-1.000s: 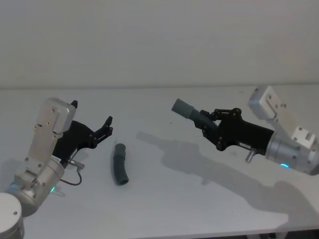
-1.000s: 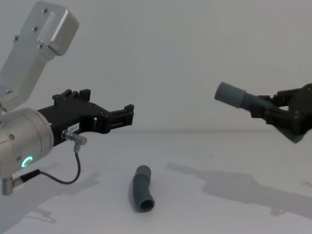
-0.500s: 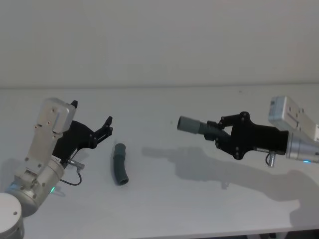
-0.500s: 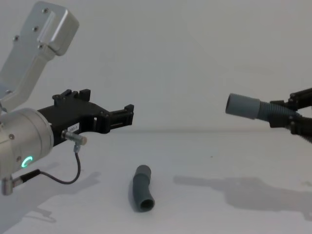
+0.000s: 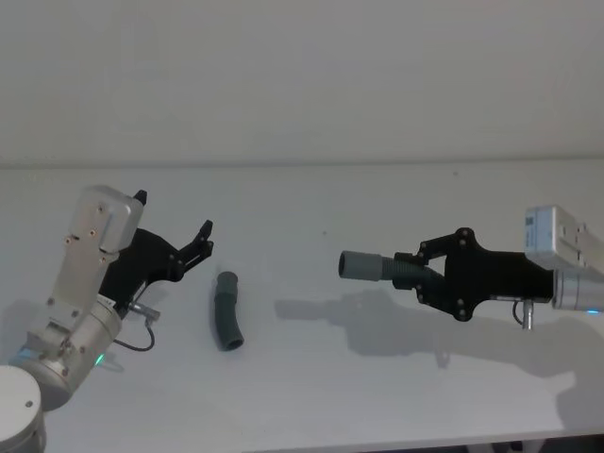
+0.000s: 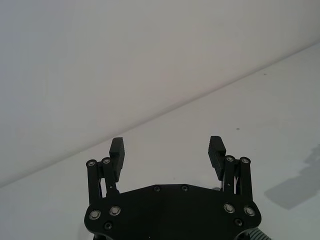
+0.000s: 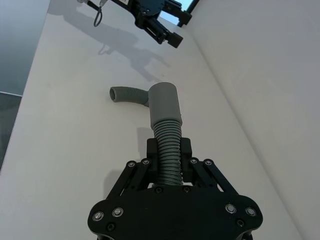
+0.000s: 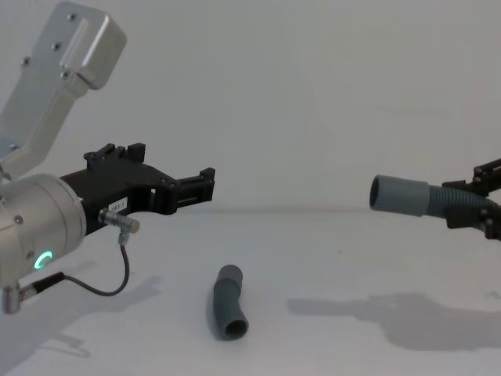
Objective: Use both hands to pick up one end of the pipe from the table, align the ends, and insert them.
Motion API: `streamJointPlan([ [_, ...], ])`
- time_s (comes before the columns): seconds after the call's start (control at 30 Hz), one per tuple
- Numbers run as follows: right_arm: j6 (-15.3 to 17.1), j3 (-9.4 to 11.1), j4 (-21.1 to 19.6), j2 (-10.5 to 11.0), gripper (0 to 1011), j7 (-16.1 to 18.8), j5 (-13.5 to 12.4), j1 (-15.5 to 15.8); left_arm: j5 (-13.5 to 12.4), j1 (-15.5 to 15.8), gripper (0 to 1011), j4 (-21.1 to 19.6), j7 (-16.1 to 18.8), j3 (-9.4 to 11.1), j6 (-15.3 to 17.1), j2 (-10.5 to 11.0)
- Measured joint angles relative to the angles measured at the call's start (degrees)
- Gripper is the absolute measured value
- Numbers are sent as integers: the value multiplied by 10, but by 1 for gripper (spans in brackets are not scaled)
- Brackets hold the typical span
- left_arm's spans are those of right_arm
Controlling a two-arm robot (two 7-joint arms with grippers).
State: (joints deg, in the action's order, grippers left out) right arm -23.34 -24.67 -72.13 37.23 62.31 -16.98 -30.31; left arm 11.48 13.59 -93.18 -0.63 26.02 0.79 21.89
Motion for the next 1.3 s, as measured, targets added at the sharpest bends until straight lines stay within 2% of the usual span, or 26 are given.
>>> streamJointPlan([
  [0.6, -24, -2, 13, 5, 233, 3, -9, 2, 0, 0, 1001, 0, 0, 0, 0, 0],
  [0.83, -28, -2, 15, 6, 234, 3, -11, 3, 6, 12, 1001, -15, -2, -9, 12, -7],
  [1.0, -29, -2, 16, 6, 232, 3, -12, 3, 12, 26, 1001, -25, 5, -12, 25, -24],
  [1.27, -30, -2, 16, 6, 223, 3, -12, 3, 3, 52, 1001, -29, 49, -2, 56, -81],
  [1.3, -31, -2, 16, 6, 223, 3, -12, 3, -1, 55, 1001, -29, 62, 2, 64, -93],
])
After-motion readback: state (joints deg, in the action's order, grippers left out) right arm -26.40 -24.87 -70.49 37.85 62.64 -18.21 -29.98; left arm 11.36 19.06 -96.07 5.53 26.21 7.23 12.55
